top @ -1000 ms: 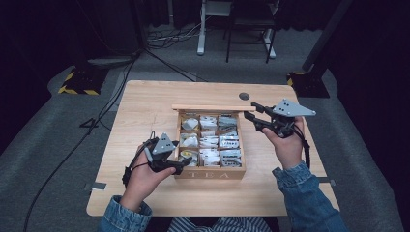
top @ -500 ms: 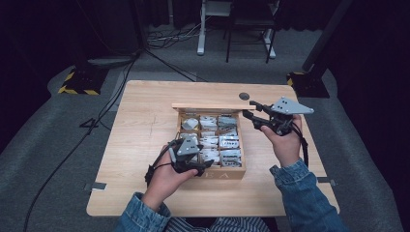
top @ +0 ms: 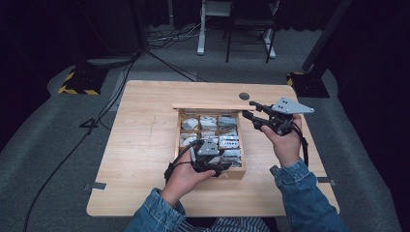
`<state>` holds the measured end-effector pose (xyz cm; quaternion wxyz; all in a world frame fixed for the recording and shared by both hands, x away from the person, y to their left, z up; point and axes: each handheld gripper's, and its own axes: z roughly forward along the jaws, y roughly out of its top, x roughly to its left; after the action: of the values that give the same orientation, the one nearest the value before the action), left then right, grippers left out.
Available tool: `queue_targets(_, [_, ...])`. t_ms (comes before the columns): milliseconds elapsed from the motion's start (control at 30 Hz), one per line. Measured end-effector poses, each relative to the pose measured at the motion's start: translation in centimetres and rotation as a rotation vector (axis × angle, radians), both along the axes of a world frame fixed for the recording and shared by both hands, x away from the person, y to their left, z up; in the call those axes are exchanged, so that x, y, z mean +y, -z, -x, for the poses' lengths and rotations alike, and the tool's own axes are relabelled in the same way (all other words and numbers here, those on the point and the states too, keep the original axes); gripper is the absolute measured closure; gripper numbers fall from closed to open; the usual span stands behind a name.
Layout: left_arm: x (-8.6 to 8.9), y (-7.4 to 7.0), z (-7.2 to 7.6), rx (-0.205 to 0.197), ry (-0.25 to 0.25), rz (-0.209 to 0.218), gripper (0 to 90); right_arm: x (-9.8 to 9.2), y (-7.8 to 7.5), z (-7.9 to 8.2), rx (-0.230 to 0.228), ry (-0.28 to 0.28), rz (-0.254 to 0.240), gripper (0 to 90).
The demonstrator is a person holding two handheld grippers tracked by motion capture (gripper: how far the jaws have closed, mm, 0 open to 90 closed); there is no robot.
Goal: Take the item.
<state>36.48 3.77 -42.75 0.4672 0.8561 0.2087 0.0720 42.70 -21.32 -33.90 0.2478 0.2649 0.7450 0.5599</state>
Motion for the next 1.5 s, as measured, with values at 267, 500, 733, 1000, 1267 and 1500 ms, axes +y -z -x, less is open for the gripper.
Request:
queue_targets(267, [-1.7, 0.5, -1.0, 0.016, 0.018, -0.012, 49.1, 0.0, 0.0, -0.1, 0.003, -0.004, -0.004, 56.4])
queue_targets(500, [-2.5, 1.2, -1.6, 0.041, 0.043, -0.036, 57.5, -0.1, 0.1, 0.0, 0.005, -0.005, -0.004, 56.3])
queue_targets(733, [-2.8, 1.4, -1.9, 0.042, 0.045, -0.062, 69.3, -0.1, 0.1, -0.1, 0.007, -0.006, -0.005, 56.2])
queue_targets(1000, [-2.7, 1.2, -1.8, 0.04, 0.077, -0.09, 89.6, -0.1, 0.1, -0.1, 0.007, -0.006, -0.007, 56.1])
queue_targets(1267, [-2.7, 1.0, -1.7, 0.037, 0.08, -0.087, 90.0, -0.1, 0.1, -0.1, 0.01, -0.009, -0.012, 55.8])
queue_targets(1500, [-2.3, -0.5, -1.5, 0.011, 0.088, -0.05, 90.0, -0.1, 0.1, -0.1, 0.014, -0.013, -0.017, 55.7])
